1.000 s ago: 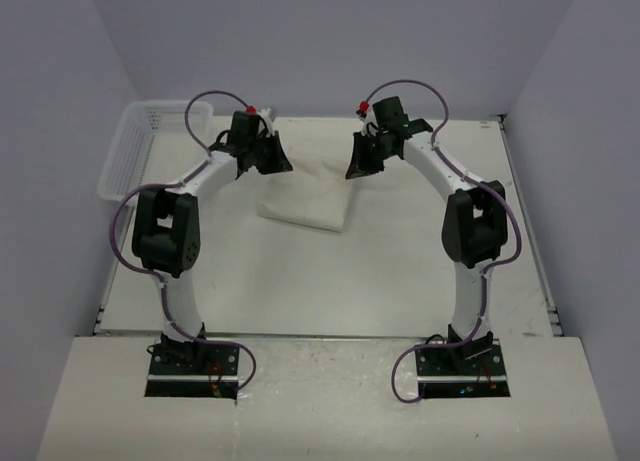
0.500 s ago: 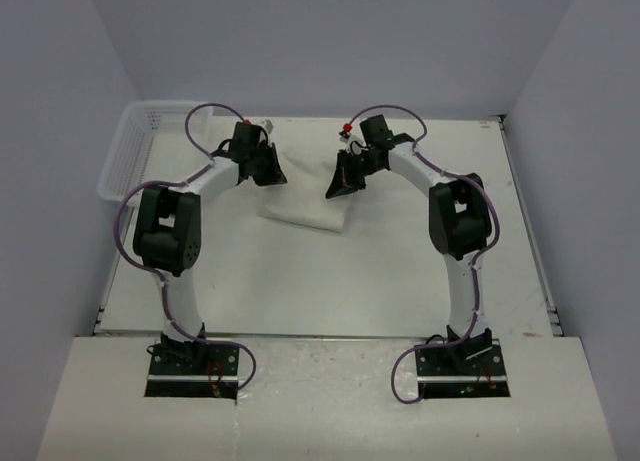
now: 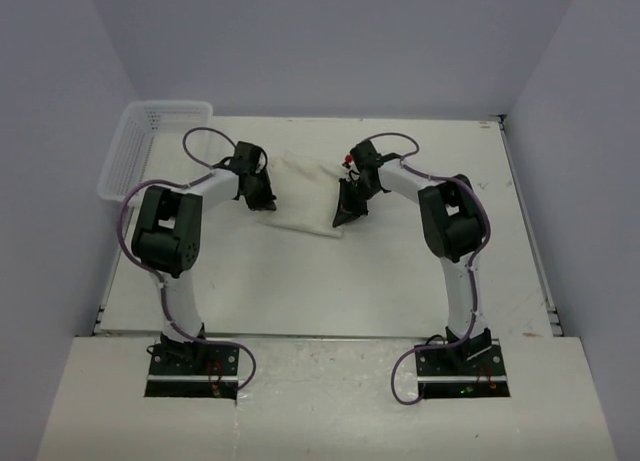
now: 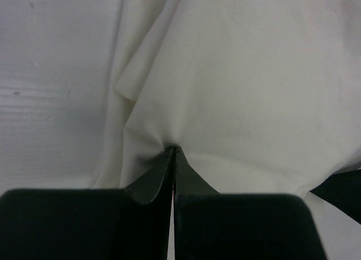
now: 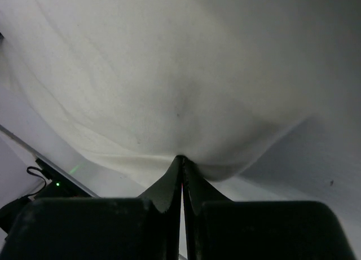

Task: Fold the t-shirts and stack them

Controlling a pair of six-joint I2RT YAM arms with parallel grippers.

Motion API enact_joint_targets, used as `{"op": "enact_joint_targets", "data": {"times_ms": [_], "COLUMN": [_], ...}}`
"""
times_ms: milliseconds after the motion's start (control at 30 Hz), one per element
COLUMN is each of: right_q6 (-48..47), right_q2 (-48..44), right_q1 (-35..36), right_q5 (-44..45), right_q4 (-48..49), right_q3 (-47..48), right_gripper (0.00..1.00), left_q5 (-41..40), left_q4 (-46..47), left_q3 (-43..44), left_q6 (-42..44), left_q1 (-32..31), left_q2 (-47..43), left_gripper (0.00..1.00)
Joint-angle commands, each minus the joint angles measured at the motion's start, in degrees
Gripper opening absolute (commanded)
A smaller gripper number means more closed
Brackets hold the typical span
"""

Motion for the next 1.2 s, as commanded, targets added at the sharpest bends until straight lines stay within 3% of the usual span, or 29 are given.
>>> {"op": "enact_joint_targets", "data": {"times_ms": [0,233,433,633,867,1167], "right_q6": [2.1,4.7,7.2,6.6,2.3,-4.9], "right_q2": [-3.0,-8.4,-19.9,-32.7,-42.2,-23.5], "right_q1": [1.0,3.3,5.7,9.4,10.1,7.6], "right_q5": [7.4,11.9,15.3,22.7,28.3,26.2], "right_q4": [-1.4,3.3,8.3,6.6,-0.7,-3.3], "right_q3": [-3.6,-16.7,-30.2,-35.7,-27.6,-6.3], "right_gripper": [0.0,0.0,0.0,0.0,0.0,0.0], "left_q5": [-2.9,-0.6,0.7,0.5,-4.9,2.2], "left_q4": [-5.5,-4.7,-4.8,-6.5,-8.2,-7.3], "left_q3": [-6.8,-18.9,-28.4,-31.5,-25.9,-9.5], "left_q6": [-1.0,-3.2,-5.5,-5.6,-1.9,1.0], "left_q1": [-0.3,-2.8,-5.1,-7.0,-8.2,-8.3], "left_q2": [-2.0,-11.6,-23.6,-35.4,-40.4,-23.5], "left_gripper": [0.0,0.0,0.0,0.0,0.0,0.0]}}
